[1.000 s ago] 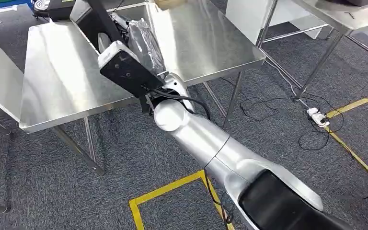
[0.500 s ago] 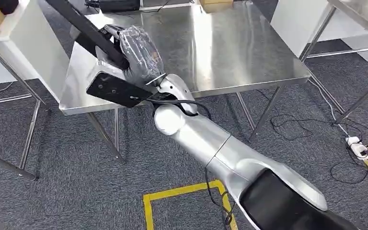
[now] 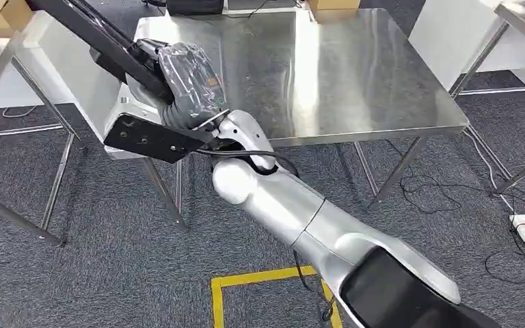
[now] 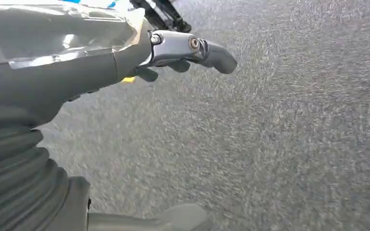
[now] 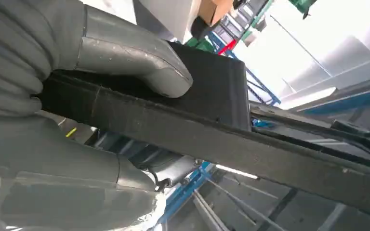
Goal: Take the parts from the cabinet and place them on the table.
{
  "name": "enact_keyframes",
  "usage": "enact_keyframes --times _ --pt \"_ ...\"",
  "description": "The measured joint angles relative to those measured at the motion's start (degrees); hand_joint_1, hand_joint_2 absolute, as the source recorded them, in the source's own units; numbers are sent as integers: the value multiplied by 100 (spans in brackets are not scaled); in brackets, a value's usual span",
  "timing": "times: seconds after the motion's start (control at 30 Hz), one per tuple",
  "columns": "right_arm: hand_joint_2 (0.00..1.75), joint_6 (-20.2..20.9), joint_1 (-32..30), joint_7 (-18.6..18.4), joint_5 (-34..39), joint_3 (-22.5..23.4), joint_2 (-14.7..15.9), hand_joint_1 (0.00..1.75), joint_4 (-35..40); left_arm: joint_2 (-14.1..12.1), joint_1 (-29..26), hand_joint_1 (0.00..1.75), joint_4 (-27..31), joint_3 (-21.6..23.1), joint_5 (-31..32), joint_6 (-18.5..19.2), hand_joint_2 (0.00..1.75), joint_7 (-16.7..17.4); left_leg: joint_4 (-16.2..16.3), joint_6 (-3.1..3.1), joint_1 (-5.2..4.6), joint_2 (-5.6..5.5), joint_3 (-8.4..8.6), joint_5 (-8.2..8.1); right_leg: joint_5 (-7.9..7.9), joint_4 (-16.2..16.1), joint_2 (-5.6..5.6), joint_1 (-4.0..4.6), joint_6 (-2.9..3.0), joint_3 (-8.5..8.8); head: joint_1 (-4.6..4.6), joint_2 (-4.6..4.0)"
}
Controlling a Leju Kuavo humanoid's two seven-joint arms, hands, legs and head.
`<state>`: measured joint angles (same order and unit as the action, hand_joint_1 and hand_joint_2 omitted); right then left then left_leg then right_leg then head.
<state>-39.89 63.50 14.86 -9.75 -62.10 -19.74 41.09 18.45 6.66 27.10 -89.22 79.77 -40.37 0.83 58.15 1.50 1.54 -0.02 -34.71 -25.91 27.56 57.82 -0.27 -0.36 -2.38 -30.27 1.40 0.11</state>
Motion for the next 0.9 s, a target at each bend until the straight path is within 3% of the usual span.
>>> enact_keyframes --times 0.03,0.07,0.1,0.17,0.2,0.23,0.27,0.3,0.33,0.37,0.4,0.43,0.47,0.5,0.53,0.57,0.6,0.63,0.67,0.7,0.73,0.77,0.8,0.83,0.87,0.9 --pt "175 -4 -16 -38 7 -11 -2 175 57 0 -15 0 18 -2 117 -2 175 73 -22 45 0 -36 94 8 39 48 -7 -29 -18 -37 -2 0" --pt "175 -4 -2 -46 3 -39 2 175 120 9 -17 0 41 -2 262 -2 175 149 -23 84 -1 -27 186 -37 55 358 7 -37 -16 -167 -6 0" --pt "175 -9 10 -75 0 -44 11 175 156 9 -7 0 57 -2 346 -2 175 202 -23 105 -7 -39 218 -75 77 776 11 -35 -23 -436 -24 0" --pt "175 -9 -13 -167 -65 -61 13 175 212 13 -5 0 92 -2 538 -2 175 358 -25 134 -27 -79 317 -187 329 1637 11 -23 4 -1110 -39 0" --pt "175 -11 -40 -212 -120 -63 13 175 221 17 -11 0 107 -2 604 -2 175 423 -25 139 -40 -109 395 -256 463 1811 11 -20 27 -1341 -37 0" --pt "175 -11 -68 -228 -161 -55 13 175 225 22 -25 0 123 -2 643 -2 175 475 -25 140 -49 -132 484 -331 529 1740 11 -18 35 -1441 -39 0" --pt "175 -11 -85 -232 -240 -22 15 175 232 28 -36 0 144 -4 698 -2 175 521 -25 136 -63 -163 592 -415 525 1468 13 -7 37 -1443 -41 0" --pt "175 -13 -91 -232 -375 15 18 175 234 33 -38 0 166 -4 744 -2 175 577 -27 129 -83 -186 724 -512 402 1024 14 13 55 -1380 -46 0" --pt "175 -13 -91 -232 -435 46 22 175 234 44 -37 0 177 -4 753 -2 175 599 -30 127 -94 -192 838 -610 77 579 16 46 48 -1308 -48 0" --pt "175 -13 -106 -234 -503 96 35 175 232 61 -58 0 186 -7 768 -2 175 628 -43 121 -84 -208 856 -700 -584 141 15 94 -19 -1255 -63 0" --pt "175 -24 -123 -234 -533 140 44 175 234 68 -52 0 201 -4 792 0 175 639 -34 92 -132 -238 1033 -820 -768 53 35 107 34 -1241 -32 0" --pt "175 -24 -130 -234 -557 160 26 175 236 92 -44 0 212 -4 792 0 175 645 -100 52 -142 -224 1089 -931 -750 89 52 165 121 -1078 -70 0" --pt "175 -26 -135 -232 -588 209 9 175 234 96 -50 0 240 -7 790 -2 175 661 -89 36 -142 -226 1293 -898 -750 57 59 116 200 -1016 -57 0" --pt "175 -26 -123 -202 -664 300 6 175 236 114 -32 0 251 -7 746 -2 175 646 38 26 -135 -217 1238 -785 -697 55 61 125 268 -950 -64 0" --pt "175 -26 -102 -153 -730 398 -7 175 247 103 11 0 271 -7 669 -2 175 623 445 -7 -122 -189 952 -612 -665 22 86 48 308 -818 -46 0" --pt "175 -26 -106 -81 -831 563 4 175 235 107 28 0 284 -4 518 -2 175 562 1002 -28 -129 -115 646 -360 -577 5 73 46 348 -713 -49 0" --pt "175 -26 -115 24 -916 718 9 175 206 103 28 0 289 0 341 -2 175 466 1422 -56 -123 -81 349 -301 -481 -17 66 46 379 -614 -24 0" --pt "175 -26 -152 140 -986 888 9 175 142 96 16 0 289 2 142 -2 175 361 1678 -93 -107 -65 55 -451 -386 -36 68 37 378 -489 -24 0" --pt "175 -26 -199 330 -1067 1168 11 175 43 85 4 0 282 2 -275 -2 175 189 1761 -128 -92 -51 -184 -737 -284 -58 70 33 384 -361 -26 0" --pt "175 -26 -258 481 -1110 1400 11 175 -44 54 -1 0 263 0 -718 -2 175 -12 1750 -156 -81 -38 -419 -1153 -167 -73 79 25 378 -209 -15 0" --pt "175 -26 -307 641 -1143 1682 13 175 -146 28 -22 0 234 -2 -1045 0 175 -173 1676 -174 -73 -32 -601 -1438 -55 -75 92 13 368 -68 -22 0" --pt "175 -26 -357 721 -1154 1889 11 175 -214 -2 -44 0 205 -4 -1187 -2 175 -282 1484 -183 -65 -21 -727 -1545 65 -76 105 6 354 76 -22 0" --pt "175 -26 -409 754 -1165 2073 11 175 -277 -24 -62 0 184 -7 -1245 -2 175 -347 1159 -179 -59 -16 -810 -1397 164 -67 108 1 333 239 -17 0" --pt "175 -26 -458 793 -1244 2206 11 175 -332 -48 -71 0 160 -7 -1399 0 175 -483 774 -154 -58 -25 -850 -914 284 -54 144 0 294 419 -20 0" --pt "175 -26 -572 837 -1489 2390 37 175 -387 -110 -116 0 74 -13 -1828 0 175 -831 273 -88 -62 -20 -865 275 415 -92 128 -1 265 442 -26 0" --pt "175 -26 -678 887 -1792 2578 36 175 -468 -214 -129 0 -60 -39 -2361 2 175 -1275 42 -29 -111 -30 -1004 802 537 14 182 41 205 624 -9 0"
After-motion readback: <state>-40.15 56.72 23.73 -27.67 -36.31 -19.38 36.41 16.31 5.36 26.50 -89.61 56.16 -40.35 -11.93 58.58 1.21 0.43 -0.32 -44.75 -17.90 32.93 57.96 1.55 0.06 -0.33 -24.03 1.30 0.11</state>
